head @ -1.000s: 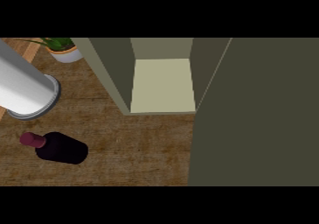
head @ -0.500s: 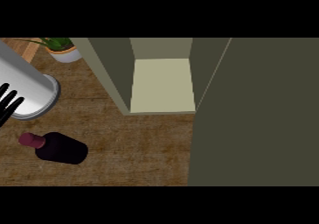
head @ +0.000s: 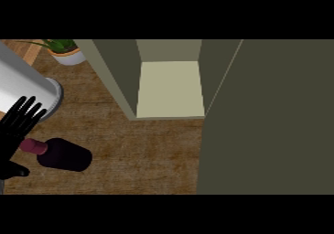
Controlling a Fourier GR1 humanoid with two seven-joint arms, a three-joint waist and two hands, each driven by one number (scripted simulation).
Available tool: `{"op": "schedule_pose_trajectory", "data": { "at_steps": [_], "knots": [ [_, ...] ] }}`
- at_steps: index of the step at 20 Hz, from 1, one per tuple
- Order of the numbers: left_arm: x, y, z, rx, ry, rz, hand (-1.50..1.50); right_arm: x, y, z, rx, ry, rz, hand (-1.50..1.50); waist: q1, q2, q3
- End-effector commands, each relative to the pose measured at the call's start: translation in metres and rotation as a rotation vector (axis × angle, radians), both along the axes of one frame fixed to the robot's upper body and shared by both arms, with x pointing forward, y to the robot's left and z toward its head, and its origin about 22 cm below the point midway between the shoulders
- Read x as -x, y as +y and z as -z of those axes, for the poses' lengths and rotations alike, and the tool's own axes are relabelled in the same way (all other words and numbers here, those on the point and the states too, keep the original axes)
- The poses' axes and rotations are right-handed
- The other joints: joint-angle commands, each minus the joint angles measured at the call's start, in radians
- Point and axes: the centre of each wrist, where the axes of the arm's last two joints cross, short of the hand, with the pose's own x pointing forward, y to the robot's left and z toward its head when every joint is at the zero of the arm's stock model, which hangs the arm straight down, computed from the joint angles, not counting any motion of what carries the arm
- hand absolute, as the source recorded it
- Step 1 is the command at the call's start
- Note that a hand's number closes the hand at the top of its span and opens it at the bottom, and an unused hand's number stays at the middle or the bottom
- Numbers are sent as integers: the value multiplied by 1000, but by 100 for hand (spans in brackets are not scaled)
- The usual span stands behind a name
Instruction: Pick up the wine, place it into the cabinet and close the cabinet
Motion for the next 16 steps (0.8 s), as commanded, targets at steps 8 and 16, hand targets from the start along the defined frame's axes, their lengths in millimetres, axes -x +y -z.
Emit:
{"op": "schedule_pose_trajectory", "data": {
  "at_steps": [8, 16],
  "knots": [
    [28, -6, 77, 100, 89, 116, -150, 17, -5, -16, -75, -27, -53, -150, 1, 1, -1],
    [13, -19, 94, 171, 149, 146, -150, 8, -7, -14, -54, -39, -53, -150, -5, 6, -3]
  ]
}}
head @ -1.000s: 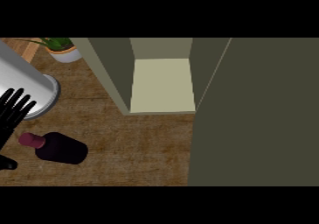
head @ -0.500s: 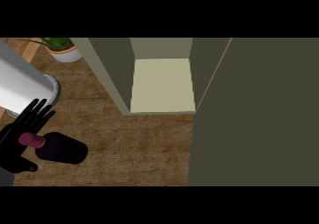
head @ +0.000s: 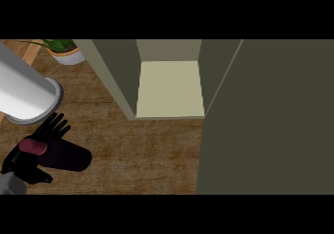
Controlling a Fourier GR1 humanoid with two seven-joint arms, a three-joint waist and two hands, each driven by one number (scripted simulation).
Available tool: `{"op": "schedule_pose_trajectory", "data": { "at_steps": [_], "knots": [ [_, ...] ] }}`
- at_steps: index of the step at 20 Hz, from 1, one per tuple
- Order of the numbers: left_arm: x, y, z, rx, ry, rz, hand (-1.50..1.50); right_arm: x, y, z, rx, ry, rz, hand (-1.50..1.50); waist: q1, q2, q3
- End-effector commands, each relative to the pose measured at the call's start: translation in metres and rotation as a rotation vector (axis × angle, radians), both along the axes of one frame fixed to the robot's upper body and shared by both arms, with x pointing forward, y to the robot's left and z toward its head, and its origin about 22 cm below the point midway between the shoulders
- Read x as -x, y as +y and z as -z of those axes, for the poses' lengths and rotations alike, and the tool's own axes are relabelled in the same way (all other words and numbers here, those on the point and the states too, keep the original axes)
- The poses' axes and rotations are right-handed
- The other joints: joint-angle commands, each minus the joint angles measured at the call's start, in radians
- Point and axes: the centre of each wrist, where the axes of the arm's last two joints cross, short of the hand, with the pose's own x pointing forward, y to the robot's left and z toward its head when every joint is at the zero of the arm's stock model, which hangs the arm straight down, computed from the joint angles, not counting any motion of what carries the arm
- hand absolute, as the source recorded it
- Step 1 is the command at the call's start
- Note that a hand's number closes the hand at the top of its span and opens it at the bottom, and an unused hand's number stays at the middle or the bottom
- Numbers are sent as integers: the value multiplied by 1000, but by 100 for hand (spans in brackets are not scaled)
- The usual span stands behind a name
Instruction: Pick up the wine, place it into the cabinet and close the cabinet
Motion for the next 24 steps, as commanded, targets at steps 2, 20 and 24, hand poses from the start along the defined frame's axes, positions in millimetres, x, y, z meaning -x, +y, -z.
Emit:
{"op": "schedule_pose_trajectory", "data": {
  "at_steps": [2, 20, 24],
  "knots": [
    [8, -5, 20, 105, -21, 46, -150, 18, 5, -12, -90, -9, -51, -150, -12, 1, -2],
    [0, -41, 42, 266, -14, 86, 150, 19, 2, -17, -83, -24, -48, -150, -7, -1, -1],
    [-13, -69, 47, 321, 23, 181, 150, 14, 9, -11, -67, -6, -20, -150, -6, -1, -2]
  ]
}}
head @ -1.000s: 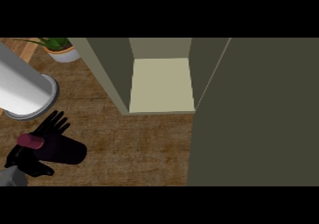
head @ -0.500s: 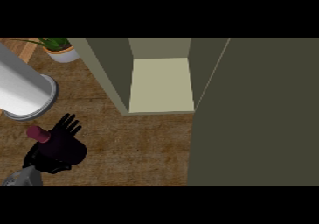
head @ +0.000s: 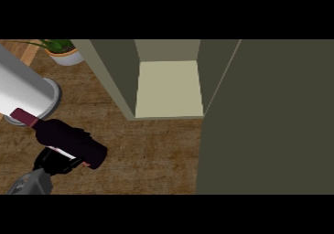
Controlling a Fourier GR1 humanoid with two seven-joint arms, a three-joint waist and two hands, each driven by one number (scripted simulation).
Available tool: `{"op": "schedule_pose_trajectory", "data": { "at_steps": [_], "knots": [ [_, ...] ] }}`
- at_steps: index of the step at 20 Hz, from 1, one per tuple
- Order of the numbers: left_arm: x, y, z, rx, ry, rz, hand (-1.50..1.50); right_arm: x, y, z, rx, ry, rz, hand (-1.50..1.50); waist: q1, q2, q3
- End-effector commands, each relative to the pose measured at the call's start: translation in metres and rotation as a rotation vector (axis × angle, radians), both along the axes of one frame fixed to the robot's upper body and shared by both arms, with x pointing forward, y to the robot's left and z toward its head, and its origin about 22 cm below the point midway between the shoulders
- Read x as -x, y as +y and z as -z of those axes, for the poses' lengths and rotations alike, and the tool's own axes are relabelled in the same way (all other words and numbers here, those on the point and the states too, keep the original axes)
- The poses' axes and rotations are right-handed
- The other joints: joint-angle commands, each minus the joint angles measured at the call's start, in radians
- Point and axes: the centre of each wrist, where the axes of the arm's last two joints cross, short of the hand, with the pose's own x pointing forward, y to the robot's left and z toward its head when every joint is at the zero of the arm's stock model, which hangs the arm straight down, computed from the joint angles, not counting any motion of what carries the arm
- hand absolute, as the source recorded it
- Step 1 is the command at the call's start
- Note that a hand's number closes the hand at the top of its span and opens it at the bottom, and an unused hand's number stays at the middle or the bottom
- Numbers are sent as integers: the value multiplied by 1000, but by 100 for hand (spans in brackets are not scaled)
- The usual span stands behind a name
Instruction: Pick up the wine, place it into the cabinet and close the cabinet
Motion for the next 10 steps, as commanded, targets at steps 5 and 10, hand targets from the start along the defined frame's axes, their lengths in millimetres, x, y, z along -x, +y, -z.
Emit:
{"op": "schedule_pose_trajectory", "data": {
  "at_steps": [5, 10],
  "knots": [
    [3, -21, 8, 138, -146, 100, 150, 14, -5, -15, -22, -20, -9, -150, -1, 0, 0],
    [-2, -12, -11, -11, -349, -4, 150, 11, -3, -10, -14, -6, -2, -150, 15, -4, 1]
  ]
}}
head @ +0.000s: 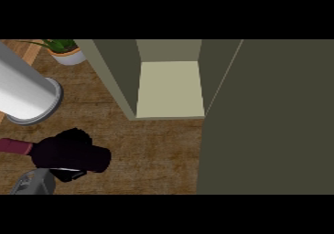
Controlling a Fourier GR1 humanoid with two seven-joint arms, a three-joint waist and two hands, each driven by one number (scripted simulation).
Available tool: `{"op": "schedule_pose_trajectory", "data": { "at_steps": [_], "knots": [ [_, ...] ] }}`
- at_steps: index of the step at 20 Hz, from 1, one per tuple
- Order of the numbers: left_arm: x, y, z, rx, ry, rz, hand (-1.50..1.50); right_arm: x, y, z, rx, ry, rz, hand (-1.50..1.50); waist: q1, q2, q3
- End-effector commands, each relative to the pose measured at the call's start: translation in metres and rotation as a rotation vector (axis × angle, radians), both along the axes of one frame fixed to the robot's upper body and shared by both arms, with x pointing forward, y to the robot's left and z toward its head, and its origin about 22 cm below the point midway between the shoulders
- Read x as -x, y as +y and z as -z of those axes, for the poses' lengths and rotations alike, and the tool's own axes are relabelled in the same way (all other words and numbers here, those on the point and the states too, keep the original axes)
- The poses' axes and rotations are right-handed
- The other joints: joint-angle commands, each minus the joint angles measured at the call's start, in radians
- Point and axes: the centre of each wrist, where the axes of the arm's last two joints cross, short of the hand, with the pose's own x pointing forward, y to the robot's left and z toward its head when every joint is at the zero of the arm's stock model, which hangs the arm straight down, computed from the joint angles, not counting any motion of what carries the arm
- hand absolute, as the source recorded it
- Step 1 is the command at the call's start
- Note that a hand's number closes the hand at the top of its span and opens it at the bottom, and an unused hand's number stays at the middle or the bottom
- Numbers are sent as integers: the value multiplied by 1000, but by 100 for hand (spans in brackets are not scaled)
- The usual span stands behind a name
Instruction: Pick up the wine, place it into the cabinet and close the cabinet
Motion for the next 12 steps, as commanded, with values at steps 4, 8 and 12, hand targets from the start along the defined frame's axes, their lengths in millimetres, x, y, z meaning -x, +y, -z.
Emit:
{"op": "schedule_pose_trajectory", "data": {
  "at_steps": [4, 8, 12],
  "knots": [
    [12, -29, 9, -140, -270, -299, 150, 11, -5, -18, -23, -35, 5, -150, 20, -4, 3],
    [0, -50, 2, -279, -345, -383, 150, 11, -9, -16, -14, -12, -5, -150, 16, -4, 4],
    [-6, -71, -8, -373, -340, -391, 150, 23, -13, -20, -14, -10, -5, -150, 15, -7, 5]
  ]
}}
